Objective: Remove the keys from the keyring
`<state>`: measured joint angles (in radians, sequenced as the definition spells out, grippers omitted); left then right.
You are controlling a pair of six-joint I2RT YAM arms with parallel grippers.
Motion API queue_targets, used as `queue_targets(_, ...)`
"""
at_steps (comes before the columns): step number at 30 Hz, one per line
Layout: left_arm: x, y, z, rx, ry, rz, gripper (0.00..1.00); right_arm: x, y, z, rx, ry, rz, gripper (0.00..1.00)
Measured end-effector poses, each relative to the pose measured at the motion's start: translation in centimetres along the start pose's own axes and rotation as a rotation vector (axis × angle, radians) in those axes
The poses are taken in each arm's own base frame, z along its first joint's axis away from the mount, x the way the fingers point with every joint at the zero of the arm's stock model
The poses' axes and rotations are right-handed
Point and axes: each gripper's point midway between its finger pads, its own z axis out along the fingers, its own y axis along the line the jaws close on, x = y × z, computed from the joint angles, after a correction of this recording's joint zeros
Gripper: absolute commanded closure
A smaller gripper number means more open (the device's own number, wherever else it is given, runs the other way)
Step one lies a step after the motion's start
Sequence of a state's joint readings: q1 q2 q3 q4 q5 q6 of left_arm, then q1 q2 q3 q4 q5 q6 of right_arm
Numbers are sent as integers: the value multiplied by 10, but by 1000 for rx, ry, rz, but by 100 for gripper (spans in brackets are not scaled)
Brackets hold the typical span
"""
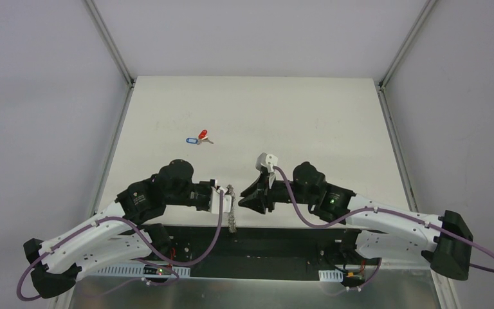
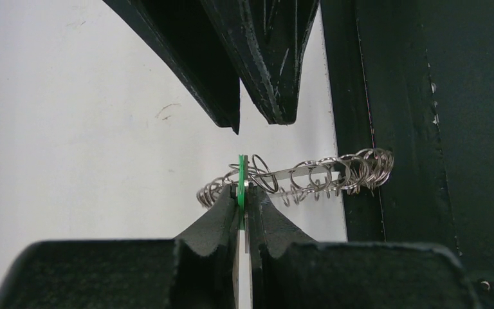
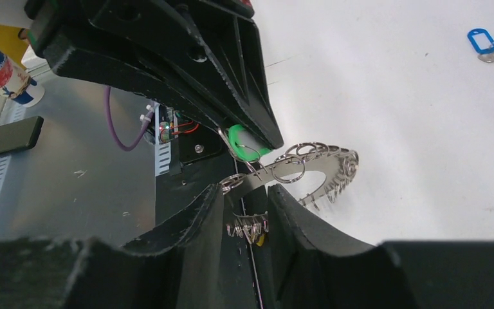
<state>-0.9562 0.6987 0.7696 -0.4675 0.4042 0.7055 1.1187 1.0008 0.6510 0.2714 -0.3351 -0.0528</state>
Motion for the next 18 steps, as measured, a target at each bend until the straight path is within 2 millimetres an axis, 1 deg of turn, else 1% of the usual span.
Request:
queue_targets(3, -1, -1, 0, 5, -5, 2, 100, 2, 4, 3, -24, 15, -19, 64)
queue_targets(8, -2, -1, -1, 1, -9, 3, 100, 10, 7, 4, -35, 45, -31, 64)
queue_targets(12, 0, 0, -1, -6, -1, -7, 100, 15, 10, 5, -33, 62, -39, 61)
queue_targets(15, 5, 6, 0, -37, 33, -49, 100, 17, 7, 4, 0, 68, -49, 56)
queue_targets(18, 8, 16, 1, -76, 81, -112, 100, 11, 2, -1, 47, 42, -57, 55)
